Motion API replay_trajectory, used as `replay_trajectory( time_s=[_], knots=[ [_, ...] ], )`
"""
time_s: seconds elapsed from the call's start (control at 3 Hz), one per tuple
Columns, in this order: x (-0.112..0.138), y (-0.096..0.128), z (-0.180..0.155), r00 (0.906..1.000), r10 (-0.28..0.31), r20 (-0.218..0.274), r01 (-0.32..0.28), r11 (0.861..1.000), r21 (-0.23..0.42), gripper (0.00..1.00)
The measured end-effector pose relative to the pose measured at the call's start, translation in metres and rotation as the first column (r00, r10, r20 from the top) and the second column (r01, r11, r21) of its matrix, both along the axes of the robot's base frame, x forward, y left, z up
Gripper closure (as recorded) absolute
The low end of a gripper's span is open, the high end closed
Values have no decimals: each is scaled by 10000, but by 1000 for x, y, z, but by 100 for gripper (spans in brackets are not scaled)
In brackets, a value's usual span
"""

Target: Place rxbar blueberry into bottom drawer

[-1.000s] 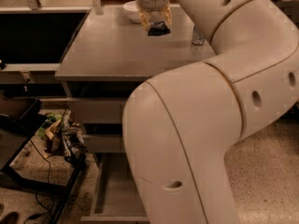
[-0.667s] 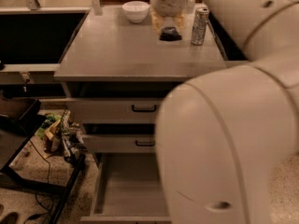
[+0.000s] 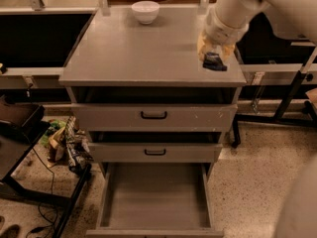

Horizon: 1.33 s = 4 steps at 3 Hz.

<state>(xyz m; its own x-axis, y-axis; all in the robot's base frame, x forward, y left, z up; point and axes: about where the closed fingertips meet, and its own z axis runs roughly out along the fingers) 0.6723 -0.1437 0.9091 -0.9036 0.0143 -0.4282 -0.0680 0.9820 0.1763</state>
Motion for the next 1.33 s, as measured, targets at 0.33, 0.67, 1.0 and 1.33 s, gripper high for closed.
replay_trajectory(
  time_s=[0.33, 0.67, 1.0, 1.33],
  knots=[
    [-35, -26, -22, 9984, 255, 501, -263, 9995, 163, 100],
    [-70, -40, -53, 9924, 677, 1023, -721, 9966, 394, 100],
    [-97, -52, -96, 9879, 841, 1304, -956, 9918, 843, 100],
    [-101, -58, -138, 9863, 995, 1313, -1201, 9798, 1600, 100]
  ],
)
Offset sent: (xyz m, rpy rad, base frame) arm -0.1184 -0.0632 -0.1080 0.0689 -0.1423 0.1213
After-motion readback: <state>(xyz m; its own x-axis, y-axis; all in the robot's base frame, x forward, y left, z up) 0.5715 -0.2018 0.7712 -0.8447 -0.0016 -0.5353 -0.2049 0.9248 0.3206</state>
